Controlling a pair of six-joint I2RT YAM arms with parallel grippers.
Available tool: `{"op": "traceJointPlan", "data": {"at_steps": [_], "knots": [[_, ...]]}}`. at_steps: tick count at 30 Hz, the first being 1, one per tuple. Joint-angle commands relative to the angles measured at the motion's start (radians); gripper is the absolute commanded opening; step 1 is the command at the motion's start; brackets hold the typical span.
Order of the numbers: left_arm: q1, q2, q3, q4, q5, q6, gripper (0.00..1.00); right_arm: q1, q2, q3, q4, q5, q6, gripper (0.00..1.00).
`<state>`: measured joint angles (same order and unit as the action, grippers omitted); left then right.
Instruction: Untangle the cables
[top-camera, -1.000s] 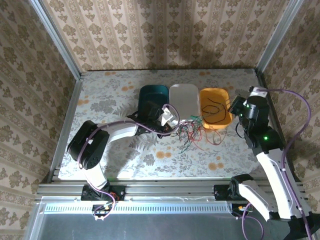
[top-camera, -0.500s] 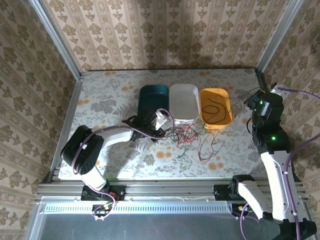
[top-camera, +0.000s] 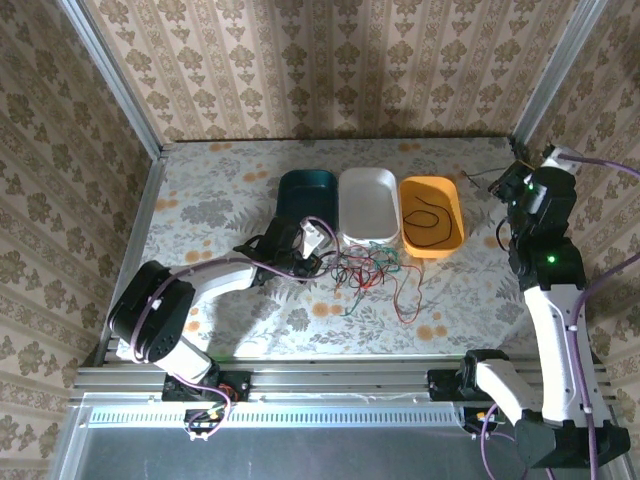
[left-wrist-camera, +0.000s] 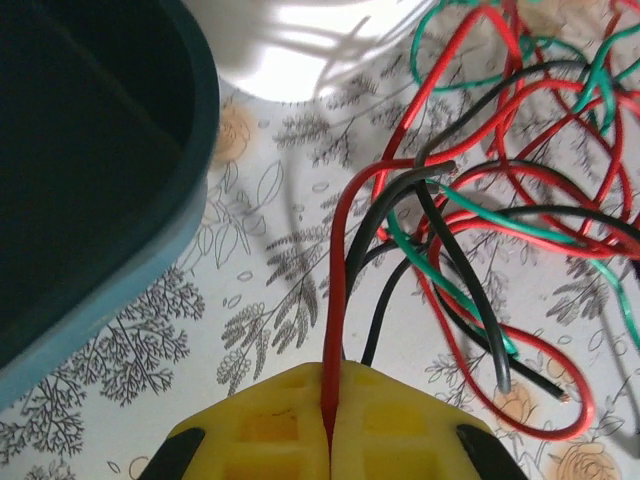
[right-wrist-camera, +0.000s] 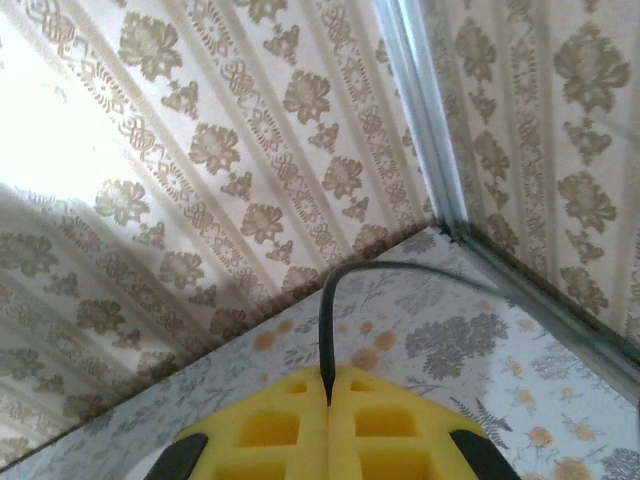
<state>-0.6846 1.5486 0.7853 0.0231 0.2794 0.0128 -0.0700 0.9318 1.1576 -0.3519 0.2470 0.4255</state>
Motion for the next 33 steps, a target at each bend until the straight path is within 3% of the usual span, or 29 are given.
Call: {"op": "traceJointPlan", "data": {"at_steps": [1, 10, 17, 28, 33], "knots": [[0.008, -0.022, 0.0, 0.042, 0.036, -0.03, 0.0, -0.001, 0.026, 0.072, 0.039, -0.069, -0.034, 0.0], [0.009, -0.006, -0.022, 0.115, 0.037, -0.078, 0.0, 0.028, 0.167, 0.174, 0.067, -0.188, -0.02, 0.0], [0.009, 0.006, -0.006, 0.101, 0.041, -0.086, 0.0, 0.058, 0.255, 0.085, 0.1, -0.351, 0.049, 0.0], [0.008, 0.025, 0.008, 0.097, 0.064, -0.089, 0.0, 0.075, 0.246, -0.03, 0.072, -0.258, 0.018, 0.0], [0.008, 0.035, 0.015, 0.097, 0.072, -0.101, 0.0, 0.079, 0.258, -0.04, 0.048, -0.145, 0.053, 0.0]]}}
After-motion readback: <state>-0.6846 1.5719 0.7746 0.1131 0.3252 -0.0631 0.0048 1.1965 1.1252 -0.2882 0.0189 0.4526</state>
